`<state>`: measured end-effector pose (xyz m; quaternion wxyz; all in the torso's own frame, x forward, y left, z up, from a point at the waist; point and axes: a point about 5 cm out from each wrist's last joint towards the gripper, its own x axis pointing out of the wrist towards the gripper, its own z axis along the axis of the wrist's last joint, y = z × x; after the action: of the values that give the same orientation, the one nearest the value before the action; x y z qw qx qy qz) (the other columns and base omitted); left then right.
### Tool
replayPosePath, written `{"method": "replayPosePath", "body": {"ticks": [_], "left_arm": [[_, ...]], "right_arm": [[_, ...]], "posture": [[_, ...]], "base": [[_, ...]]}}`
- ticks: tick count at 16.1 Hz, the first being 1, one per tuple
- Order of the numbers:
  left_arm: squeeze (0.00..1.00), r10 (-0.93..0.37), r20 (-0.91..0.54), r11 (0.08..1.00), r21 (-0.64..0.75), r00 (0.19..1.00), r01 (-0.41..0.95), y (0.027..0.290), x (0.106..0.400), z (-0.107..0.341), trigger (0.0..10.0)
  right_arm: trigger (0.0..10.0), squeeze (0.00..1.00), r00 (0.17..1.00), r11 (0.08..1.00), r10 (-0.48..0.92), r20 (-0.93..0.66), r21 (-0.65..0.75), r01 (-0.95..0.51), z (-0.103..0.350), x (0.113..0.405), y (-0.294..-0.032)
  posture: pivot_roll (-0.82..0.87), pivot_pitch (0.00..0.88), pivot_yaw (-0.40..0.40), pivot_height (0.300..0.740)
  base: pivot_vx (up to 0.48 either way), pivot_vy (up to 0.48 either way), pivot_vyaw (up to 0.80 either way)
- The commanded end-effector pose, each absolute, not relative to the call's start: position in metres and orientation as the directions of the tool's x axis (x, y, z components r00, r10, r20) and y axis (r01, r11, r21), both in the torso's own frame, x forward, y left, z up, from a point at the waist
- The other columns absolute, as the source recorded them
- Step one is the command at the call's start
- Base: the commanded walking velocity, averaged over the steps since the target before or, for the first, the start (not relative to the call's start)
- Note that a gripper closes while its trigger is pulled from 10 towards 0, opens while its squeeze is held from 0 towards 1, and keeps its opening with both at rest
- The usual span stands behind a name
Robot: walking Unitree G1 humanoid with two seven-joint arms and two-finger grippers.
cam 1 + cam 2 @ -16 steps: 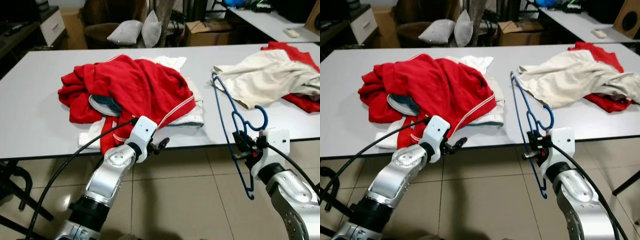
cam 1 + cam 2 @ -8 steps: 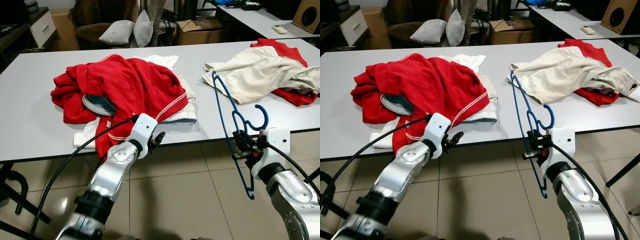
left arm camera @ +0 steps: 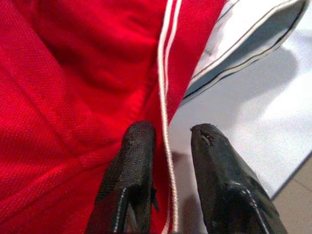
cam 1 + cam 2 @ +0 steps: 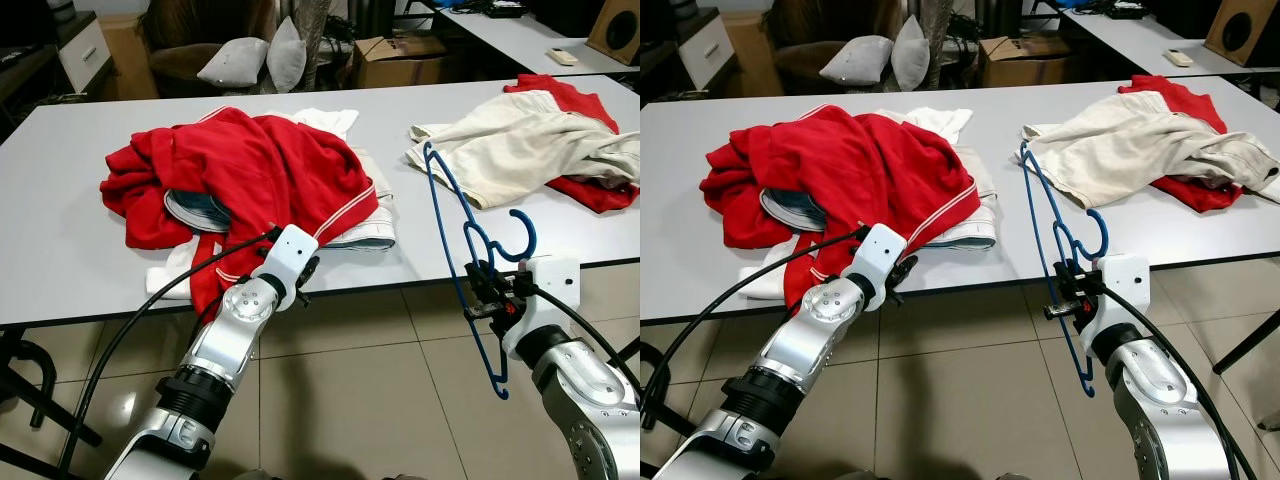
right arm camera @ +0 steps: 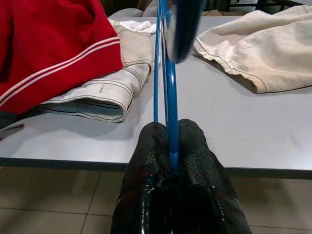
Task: Hang hanger
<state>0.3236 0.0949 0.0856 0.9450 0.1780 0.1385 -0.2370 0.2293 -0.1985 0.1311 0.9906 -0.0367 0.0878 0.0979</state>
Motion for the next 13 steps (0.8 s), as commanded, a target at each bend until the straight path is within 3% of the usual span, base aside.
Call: {"method": "replayPosePath", "body": {"ticks": [1, 13], "left_arm": [[0.00, -0.401, -0.324, 0.815, 0.301, 0.857, 0.495, 0.094, 0.329, 0.092, 0.0], [0.00, -0.485, -0.257, 0.828, 0.173, 0.836, 0.534, 0.098, 0.327, 0.103, 0.0]], "right_arm": [[10.0, 0.00, 0.968, 0.976, 0.192, -0.162, -0.073, -0.206, 0.136, 0.231, -0.198], [10.0, 0.00, 0.966, 0.976, 0.197, -0.166, -0.065, -0.210, 0.133, 0.233, -0.199]], "posture": [[-0.09, 0.000, 0.027, 0.740], [-0.06, 0.000, 0.036, 0.740]], "base": [[0.000, 0.000, 0.00], [0.000, 0.000, 0.00]]}}
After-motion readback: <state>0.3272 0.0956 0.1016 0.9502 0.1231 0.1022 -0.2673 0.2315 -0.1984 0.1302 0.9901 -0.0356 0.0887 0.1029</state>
